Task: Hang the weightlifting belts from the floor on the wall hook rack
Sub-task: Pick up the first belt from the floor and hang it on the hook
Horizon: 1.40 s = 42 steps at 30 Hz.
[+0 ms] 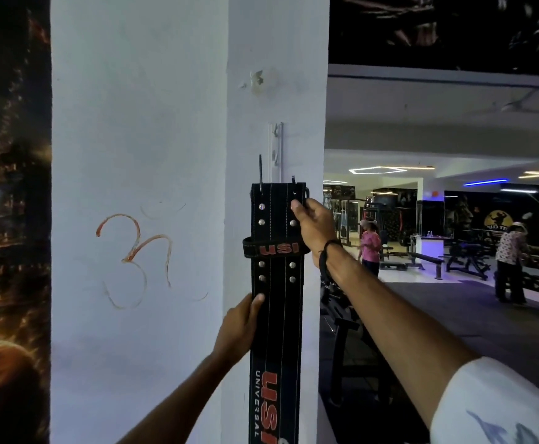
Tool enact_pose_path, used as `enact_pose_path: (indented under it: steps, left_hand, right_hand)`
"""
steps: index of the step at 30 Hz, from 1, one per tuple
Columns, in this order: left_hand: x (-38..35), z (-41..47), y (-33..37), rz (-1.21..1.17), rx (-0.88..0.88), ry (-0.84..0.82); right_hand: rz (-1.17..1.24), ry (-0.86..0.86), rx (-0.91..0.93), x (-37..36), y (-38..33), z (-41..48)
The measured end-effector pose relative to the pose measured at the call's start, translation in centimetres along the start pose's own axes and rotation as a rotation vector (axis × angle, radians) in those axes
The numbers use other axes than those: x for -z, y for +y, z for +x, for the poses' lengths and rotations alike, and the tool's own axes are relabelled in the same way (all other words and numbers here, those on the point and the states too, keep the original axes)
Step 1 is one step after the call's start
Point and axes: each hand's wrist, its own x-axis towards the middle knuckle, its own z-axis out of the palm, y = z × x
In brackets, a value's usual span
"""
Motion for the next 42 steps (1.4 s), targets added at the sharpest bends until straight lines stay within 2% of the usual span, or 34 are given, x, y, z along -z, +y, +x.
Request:
enact_pose_path:
  steps: [3,5,7,10,14,22,26,29,32,42]
  left_hand:
    - [1.9,2.8,3.1,0.035,-0.03,0.117]
    - [3.6,5.3,6.4,-0.117,-0.032,0.237]
    - [5.3,7.2,9.1,-0.188,-0.11,0.293]
    - [6.5,8.0,11.3,-0.23,-0.195,0.267]
    - [7.1,9.2,13.3,-0.453,-0.075,0.196]
    - [7.6,10.9,15.4,-0.403,-0.057,-0.04]
    - [6.6,10.1,14.8,-0.452,-0.009,-0.013]
    - [5.8,9.7,14.0,-0.459,0.013,0.021]
    - [5.1,9.8,12.9,-0.426,0.021,0.031]
    - [3.6,13.1,9.6,-0.349,0.022,0.055]
  right_hand:
    - [0.014,-0.038,0.043,0.2,-1.5,0.6]
    - [-0.007,-0.064,0.049,0.3,-2.0,0.6]
    - [-0.022,-0.057,0.045,0.4,-2.4,0.5]
    - [-0.003,-0.019,0.035,1.1,-3.1,0.4]
    - [-0.009,-0.042,0.003,1.8,-2.9,0.3]
    - [0.111,-0.088,-0.048,1.3,-0.7,0.0]
    - [0.169,0.054,-0.049,1.1,0.3,-0.8]
    - [-0.003,0.019,0.131,1.3,1.6,-1.1]
    - [-0.096,-0.002,0.214,1.3,2.6,-0.6]
    - [-0.126,0.045,0.136,-0.5,5.4,3.9]
